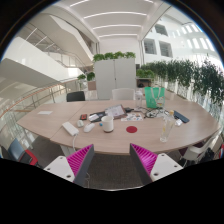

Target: Pour water

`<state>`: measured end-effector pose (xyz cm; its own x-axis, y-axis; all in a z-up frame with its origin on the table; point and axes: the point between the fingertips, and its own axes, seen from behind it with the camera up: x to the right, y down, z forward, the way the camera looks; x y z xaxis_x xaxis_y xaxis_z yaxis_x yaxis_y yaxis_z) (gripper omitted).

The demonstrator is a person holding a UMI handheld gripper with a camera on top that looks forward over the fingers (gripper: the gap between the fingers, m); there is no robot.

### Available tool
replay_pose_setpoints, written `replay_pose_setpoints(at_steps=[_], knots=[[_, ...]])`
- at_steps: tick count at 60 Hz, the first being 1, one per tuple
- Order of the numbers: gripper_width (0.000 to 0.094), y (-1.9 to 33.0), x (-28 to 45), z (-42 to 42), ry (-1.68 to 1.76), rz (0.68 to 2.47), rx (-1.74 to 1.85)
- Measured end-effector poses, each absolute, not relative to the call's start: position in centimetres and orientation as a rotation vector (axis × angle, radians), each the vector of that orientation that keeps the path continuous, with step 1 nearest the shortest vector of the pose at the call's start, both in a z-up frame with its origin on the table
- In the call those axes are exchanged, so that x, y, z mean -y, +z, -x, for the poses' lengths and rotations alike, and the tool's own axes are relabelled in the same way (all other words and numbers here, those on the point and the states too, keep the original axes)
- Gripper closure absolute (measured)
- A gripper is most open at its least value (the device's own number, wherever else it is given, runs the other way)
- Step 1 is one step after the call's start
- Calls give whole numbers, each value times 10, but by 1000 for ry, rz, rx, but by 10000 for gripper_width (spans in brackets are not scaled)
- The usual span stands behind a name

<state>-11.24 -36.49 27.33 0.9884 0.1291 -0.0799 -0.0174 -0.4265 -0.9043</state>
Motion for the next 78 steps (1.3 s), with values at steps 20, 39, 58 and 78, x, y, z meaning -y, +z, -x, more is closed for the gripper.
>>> replay_pose_setpoints(at_steps=[20,39,58,78], knots=[[121,243,337,59,126,1863,76],[114,165,189,-122,-7,1765,-29],[114,95,61,-196,-38,1738,-87],[397,69,16,-201,-35,1739,-118]])
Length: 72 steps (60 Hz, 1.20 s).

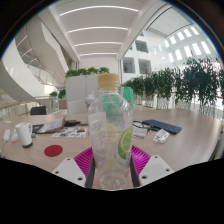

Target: Pour water

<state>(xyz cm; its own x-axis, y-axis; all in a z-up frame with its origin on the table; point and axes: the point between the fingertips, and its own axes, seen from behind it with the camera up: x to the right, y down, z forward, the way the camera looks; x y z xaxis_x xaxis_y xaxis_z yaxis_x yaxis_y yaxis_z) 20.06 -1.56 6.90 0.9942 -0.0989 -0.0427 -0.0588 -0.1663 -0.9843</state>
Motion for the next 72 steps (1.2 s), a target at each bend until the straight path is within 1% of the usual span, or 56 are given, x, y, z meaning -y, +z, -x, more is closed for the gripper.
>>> replay_pose_setpoints(at_steps=[4,8,11,13,14,19,23,24,30,31,33,34,36,42,44,51,56,60,67,69,72], knots=[[426,67,16,-200,-26,1748,-148],[488,62,17,-204,-32,1799,-180],[524,65,16,-203,-40,1840,-209],[554,72,15,-202,-47,1840,-229],[555,72,16,-203,-53,1836,-232],[555,99,11,-195,-84,1835,-221],[554,134,4,-182,-125,1813,-200],[555,149,0,-179,-140,1815,-185],[556,198,-20,-134,-262,1802,-17],[556,200,-26,-122,-298,1796,14],[556,216,-31,-106,-361,1794,94],[557,214,-38,-91,-411,1792,134],[557,224,-43,-73,-491,1793,228],[557,222,-66,-1,-771,1767,584],[557,215,-75,18,-861,1736,721],[558,200,-90,61,-1230,1570,1165],[557,189,-103,67,-1427,1466,1418],[557,196,-111,67,-1584,1338,1584],[556,205,-125,82,-1725,1147,1786],[562,213,-120,90,-1755,1113,1826],[557,214,-128,90,-1775,1087,1854]])
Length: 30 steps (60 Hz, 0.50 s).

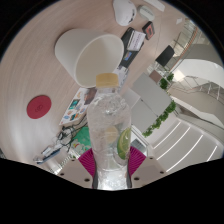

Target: Pour water

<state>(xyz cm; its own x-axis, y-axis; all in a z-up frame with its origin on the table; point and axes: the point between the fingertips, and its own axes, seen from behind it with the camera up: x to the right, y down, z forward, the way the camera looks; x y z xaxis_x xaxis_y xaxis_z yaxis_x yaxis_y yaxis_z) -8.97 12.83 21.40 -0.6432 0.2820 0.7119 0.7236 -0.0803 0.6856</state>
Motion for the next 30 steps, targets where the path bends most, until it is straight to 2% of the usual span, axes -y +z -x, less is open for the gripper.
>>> replay_pose_setpoints(at_steps=[11,15,21,26,30], knots=[[556,212,-124,101,-1766,1056,1912],[555,211,-125,103,-1719,1094,1878],[555,225,-118,107,-1571,1262,1588],[553,244,-130,109,-1272,1496,1254],[541,261,-130,109,-1019,1604,925]])
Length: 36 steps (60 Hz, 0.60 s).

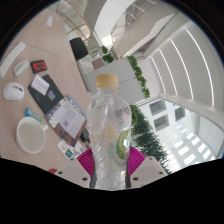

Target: Pour water

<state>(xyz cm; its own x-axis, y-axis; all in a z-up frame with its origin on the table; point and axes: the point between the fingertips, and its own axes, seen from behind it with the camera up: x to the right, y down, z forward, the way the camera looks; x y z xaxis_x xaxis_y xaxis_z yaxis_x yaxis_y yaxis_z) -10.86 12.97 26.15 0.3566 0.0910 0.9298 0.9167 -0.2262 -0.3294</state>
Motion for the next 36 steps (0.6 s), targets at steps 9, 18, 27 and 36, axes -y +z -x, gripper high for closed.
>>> replay_pose_setpoints(at_steps=[9,18,27,36], knots=[[470,226,-117,89,-343,1777,323],[409,157,-111,90,97,1771,184],[408,114,-119,75,145,1744,246],[398,69,-117,73,212,1779,242]])
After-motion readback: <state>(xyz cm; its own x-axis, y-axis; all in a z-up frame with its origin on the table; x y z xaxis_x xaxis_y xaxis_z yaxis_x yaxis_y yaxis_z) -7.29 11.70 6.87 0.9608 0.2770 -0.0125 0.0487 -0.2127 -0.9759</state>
